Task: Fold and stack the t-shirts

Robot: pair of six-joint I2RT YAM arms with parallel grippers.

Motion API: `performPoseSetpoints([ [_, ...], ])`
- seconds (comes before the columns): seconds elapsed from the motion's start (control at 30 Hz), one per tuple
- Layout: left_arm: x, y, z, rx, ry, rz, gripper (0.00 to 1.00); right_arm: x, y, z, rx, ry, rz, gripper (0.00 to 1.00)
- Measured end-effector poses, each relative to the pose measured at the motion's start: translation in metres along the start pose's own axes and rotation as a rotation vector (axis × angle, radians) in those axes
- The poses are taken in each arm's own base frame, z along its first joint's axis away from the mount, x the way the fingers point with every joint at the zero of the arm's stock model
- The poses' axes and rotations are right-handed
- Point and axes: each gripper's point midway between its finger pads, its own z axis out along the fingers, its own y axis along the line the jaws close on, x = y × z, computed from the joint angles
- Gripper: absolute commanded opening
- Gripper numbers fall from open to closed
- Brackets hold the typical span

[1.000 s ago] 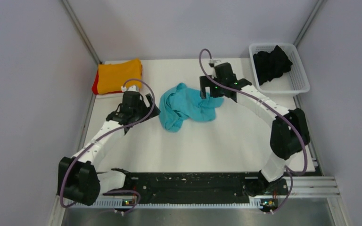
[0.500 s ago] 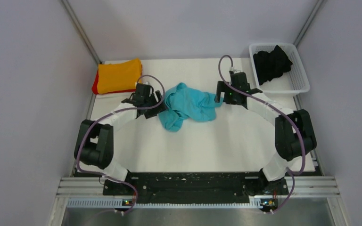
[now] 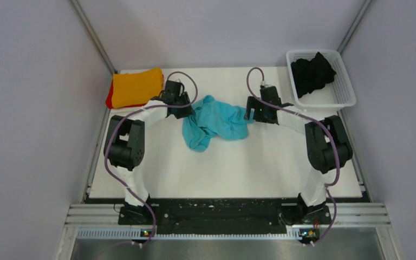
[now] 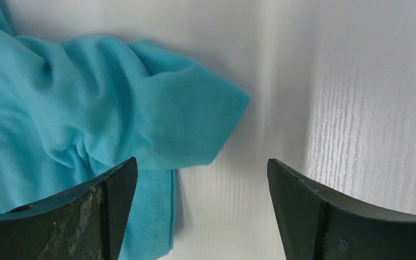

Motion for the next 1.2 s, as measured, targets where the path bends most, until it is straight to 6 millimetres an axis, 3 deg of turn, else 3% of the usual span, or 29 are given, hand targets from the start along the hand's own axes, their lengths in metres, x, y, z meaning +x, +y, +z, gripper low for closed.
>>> performPoseSetpoints([
  [0.17, 0.003, 0.001, 0.009, 0.003, 0.027, 0.019, 0.43, 0.003, -0.001, 0.01, 0.007, 0.016, 0.002, 0.86],
  [0.3, 0.004, 0.003, 0.015, -0.015, 0.045, 0.032, 0.03, 0.0, 0.001, 0.014, -0.002, 0.013, 0.004, 0.82],
  [0.33, 0.003, 0.004, 0.017, -0.02, 0.047, 0.034, 0.0, -0.001, 0.003, 0.015, -0.006, 0.013, 0.006, 0.8],
  [0.5, 0.005, 0.009, 0.023, -0.046, 0.058, 0.037, 0.0, -0.004, 0.01, 0.029, -0.036, 0.022, 0.016, 0.7],
  [0.57, 0.005, 0.01, 0.023, -0.049, 0.059, 0.037, 0.0, -0.007, 0.016, 0.033, -0.058, 0.021, 0.02, 0.57],
  [0.7, 0.002, 0.01, 0.019, -0.059, 0.049, 0.039, 0.0, -0.013, 0.023, 0.046, -0.091, 0.015, 0.023, 0.07],
  [0.73, 0.0, 0.01, 0.016, -0.062, 0.042, 0.04, 0.0, -0.012, 0.023, 0.047, -0.092, 0.017, 0.016, 0.0],
  [0.77, -0.004, 0.009, 0.012, -0.066, 0.03, 0.042, 0.0, -0.013, 0.023, 0.049, -0.09, 0.016, 0.021, 0.0],
  [0.87, -0.021, 0.004, -0.011, -0.07, -0.039, 0.053, 0.0, -0.015, 0.021, 0.05, -0.072, 0.009, 0.022, 0.0],
  [0.93, -0.038, -0.001, -0.036, -0.071, -0.11, 0.064, 0.0, -0.023, 0.017, 0.047, -0.048, -0.016, 0.01, 0.0],
  [1.03, -0.064, -0.011, -0.085, -0.056, -0.247, 0.076, 0.0, -0.049, 0.016, 0.021, -0.018, -0.102, -0.02, 0.0],
  [1.1, -0.078, -0.018, -0.128, -0.036, -0.351, 0.084, 0.0, -0.075, 0.019, -0.011, -0.015, -0.189, -0.045, 0.0],
  [1.17, -0.091, -0.025, -0.173, -0.003, -0.462, 0.09, 0.0, -0.116, 0.03, -0.065, -0.039, -0.335, -0.072, 0.0],
  [1.2, -0.099, -0.03, -0.208, 0.025, -0.549, 0.095, 0.0, -0.135, 0.035, -0.093, -0.052, -0.408, -0.085, 0.0],
])
